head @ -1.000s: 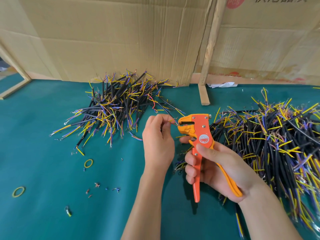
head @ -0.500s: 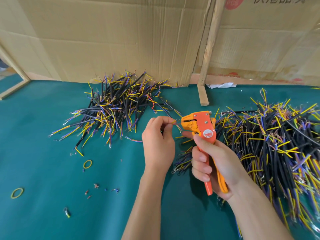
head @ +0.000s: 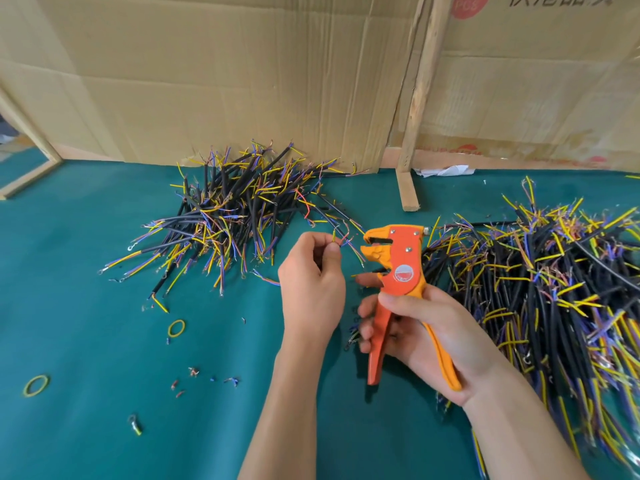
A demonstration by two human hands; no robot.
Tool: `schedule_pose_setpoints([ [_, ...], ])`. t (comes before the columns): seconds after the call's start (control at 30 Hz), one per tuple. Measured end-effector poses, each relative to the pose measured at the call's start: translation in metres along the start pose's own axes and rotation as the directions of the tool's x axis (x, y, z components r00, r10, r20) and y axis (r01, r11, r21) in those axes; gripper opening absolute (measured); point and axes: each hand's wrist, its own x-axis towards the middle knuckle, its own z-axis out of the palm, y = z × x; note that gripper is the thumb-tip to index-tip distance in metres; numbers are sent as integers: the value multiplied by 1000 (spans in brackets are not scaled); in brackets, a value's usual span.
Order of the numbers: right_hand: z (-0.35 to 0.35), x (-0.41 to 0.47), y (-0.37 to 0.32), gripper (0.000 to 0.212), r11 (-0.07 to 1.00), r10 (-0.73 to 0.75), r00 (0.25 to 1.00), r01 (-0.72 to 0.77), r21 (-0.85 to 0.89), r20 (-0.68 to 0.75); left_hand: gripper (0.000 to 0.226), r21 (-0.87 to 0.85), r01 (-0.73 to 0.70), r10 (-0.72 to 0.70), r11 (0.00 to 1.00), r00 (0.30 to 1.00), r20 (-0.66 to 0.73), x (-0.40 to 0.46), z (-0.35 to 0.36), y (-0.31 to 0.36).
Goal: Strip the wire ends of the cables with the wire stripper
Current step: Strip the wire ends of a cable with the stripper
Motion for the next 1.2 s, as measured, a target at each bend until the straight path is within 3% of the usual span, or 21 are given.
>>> schedule_pose_setpoints([
  [0.4, 1, -2, -2, 46, 998, 35, 999, -33, -51, 35, 21, 23, -26, 24, 999, 998, 61, -2, 2, 1],
  [0.6, 3, 3, 3, 26, 1000, 2, 999, -2, -5, -43, 16, 14, -18, 17, 1000, 997, 78, -2, 2, 1],
  [0.8, 5, 9, 6, 40, 977, -118, 976, 147, 153, -185, 15, 22, -37, 35, 999, 995, 93, -4, 8, 2],
  [0.97, -6, 4, -3, 50, 972, -154, 978, 177, 156, -143, 19, 25, -66, 65, 997, 996, 54, -3, 7, 0],
  [1.03, -7, 6, -1, 54, 971, -146, 976, 173, 163, -164, 23, 69, -74, 71, 995, 997, 34, -3, 6, 0],
  [1.1, -6, 7, 1, 62, 973, -139, 977, 166, 161, -164, 31, 224, -81, 94, 971, 994, -50, -2, 2, -4],
  [1.2, -5, 6, 0, 69, 977, -127, 978, 153, 149, -167, 35, 518, 91, 62, 851, 961, -270, 1, -13, -13],
])
